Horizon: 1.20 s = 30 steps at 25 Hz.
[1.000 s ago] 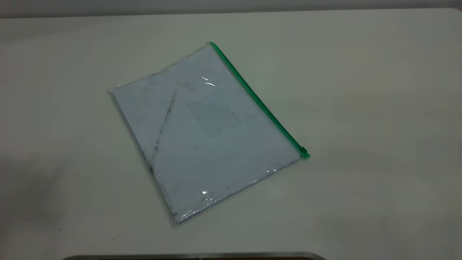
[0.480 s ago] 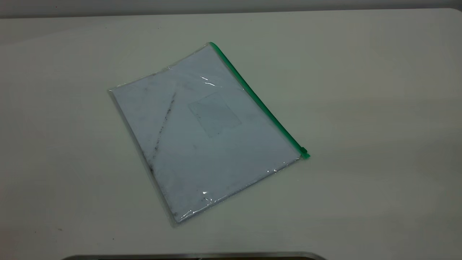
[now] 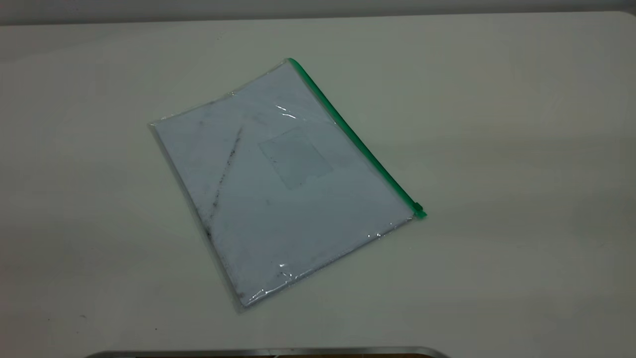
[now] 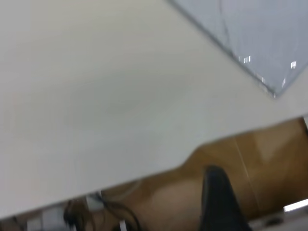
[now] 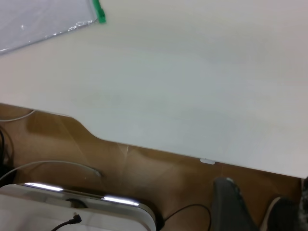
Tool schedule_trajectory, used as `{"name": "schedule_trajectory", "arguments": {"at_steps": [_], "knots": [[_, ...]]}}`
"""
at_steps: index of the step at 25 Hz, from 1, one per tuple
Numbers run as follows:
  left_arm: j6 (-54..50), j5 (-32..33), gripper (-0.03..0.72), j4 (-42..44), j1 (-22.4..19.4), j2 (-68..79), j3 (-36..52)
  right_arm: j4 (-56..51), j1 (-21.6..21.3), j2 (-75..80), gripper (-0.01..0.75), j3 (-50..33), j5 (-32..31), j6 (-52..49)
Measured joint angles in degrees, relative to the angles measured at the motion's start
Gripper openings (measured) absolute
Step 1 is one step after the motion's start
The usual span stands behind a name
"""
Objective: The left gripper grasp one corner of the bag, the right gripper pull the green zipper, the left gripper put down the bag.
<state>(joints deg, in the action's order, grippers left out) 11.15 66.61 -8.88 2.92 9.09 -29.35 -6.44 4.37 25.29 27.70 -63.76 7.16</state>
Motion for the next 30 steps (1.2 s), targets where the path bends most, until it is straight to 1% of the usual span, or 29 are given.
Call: {"name": "schedule_trajectory", "arguments": {"at_steps": [4, 6, 8, 13, 15, 21, 30], "knots": [[-0.07, 0.0, 0.497, -0.05, 0.0, -6.07, 0.04, 0.0, -0.06, -1.5, 0.389, 0.0, 0.0, 0.0], [-0.14, 0.0, 0.497, -0.05, 0.0, -8.35, 0.04, 0.0, -1.22, -4.42, 0.389, 0.0, 0.0, 0.0], [-0.13, 0.0, 0.497, -0.05, 0.0, -9.74, 0.04, 0.13, -2.09, -9.14, 0.389, 0.0, -0.12, 0.0], [-0.13, 0.0, 0.497, -0.05, 0.0, -10.2, 0.04, 0.23, -2.16, -22.88, 0.389, 0.0, -0.62, 0.0], [-0.13, 0.0, 0.497, -0.05, 0.0, -10.2, 0.04, 0.23, -2.16, -25.86, 0.389, 0.0, -1.23, 0.0], [-0.13, 0.0, 0.496, -0.05, -2.62, -10.22, 0.04, 0.23, -2.16, -26.22, 0.389, 0.0, -1.68, -0.01], [-0.13, 0.0, 0.496, -0.05, -2.73, -10.22, 0.04, 0.23, -2.16, -26.22, 0.389, 0.0, -1.68, -0.01]]}}
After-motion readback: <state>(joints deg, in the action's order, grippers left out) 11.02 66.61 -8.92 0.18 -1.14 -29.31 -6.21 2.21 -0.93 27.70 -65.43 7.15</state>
